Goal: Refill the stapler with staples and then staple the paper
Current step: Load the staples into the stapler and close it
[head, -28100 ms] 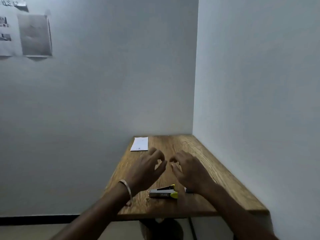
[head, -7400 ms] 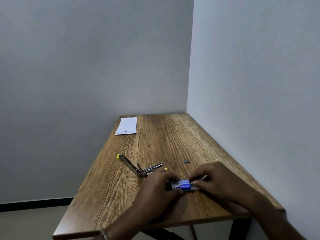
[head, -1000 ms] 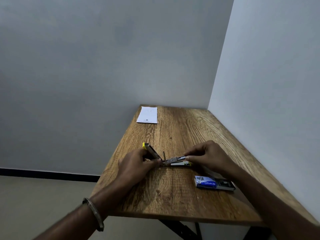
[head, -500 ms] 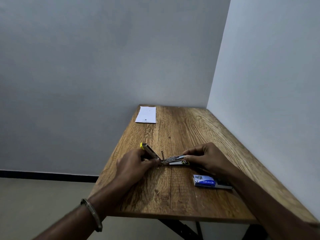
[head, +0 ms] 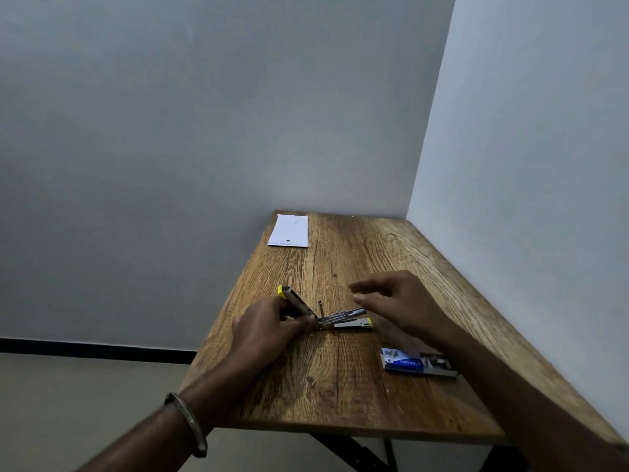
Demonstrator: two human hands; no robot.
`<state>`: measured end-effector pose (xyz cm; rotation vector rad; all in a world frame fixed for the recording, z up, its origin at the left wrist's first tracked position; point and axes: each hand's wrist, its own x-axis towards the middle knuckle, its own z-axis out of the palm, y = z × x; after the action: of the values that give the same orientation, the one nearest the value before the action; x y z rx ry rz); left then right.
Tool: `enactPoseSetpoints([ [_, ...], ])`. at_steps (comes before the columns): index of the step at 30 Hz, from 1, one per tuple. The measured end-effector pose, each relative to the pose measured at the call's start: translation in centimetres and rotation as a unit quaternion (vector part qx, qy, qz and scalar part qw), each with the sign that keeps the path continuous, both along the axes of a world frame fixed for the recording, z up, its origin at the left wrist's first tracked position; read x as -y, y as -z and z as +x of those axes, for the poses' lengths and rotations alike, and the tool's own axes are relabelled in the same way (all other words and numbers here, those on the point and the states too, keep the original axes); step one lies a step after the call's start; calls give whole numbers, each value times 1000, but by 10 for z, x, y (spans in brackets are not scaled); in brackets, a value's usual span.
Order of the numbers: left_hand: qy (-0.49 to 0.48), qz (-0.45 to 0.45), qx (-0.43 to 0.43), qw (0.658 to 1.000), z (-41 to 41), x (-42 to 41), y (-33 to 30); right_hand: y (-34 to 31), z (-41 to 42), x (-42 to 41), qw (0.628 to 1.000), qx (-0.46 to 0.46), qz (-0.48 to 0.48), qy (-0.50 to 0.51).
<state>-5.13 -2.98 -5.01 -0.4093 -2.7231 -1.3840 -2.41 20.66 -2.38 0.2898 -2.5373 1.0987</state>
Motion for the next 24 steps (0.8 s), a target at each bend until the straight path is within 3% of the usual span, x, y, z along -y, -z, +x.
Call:
enactPoseSetpoints([
  [4, -2, -2, -6, 1000, 0, 0, 1, -12, -9, 32, 980, -57, 174, -71],
  [7, -1, -1, -10, 1000, 1, 0, 1, -15, -18, 48, 962, -62, 254, -79],
  [24, 1, 0, -8, 1000, -3, 1, 4, -3, -12, 18, 974, -30, 220, -53],
])
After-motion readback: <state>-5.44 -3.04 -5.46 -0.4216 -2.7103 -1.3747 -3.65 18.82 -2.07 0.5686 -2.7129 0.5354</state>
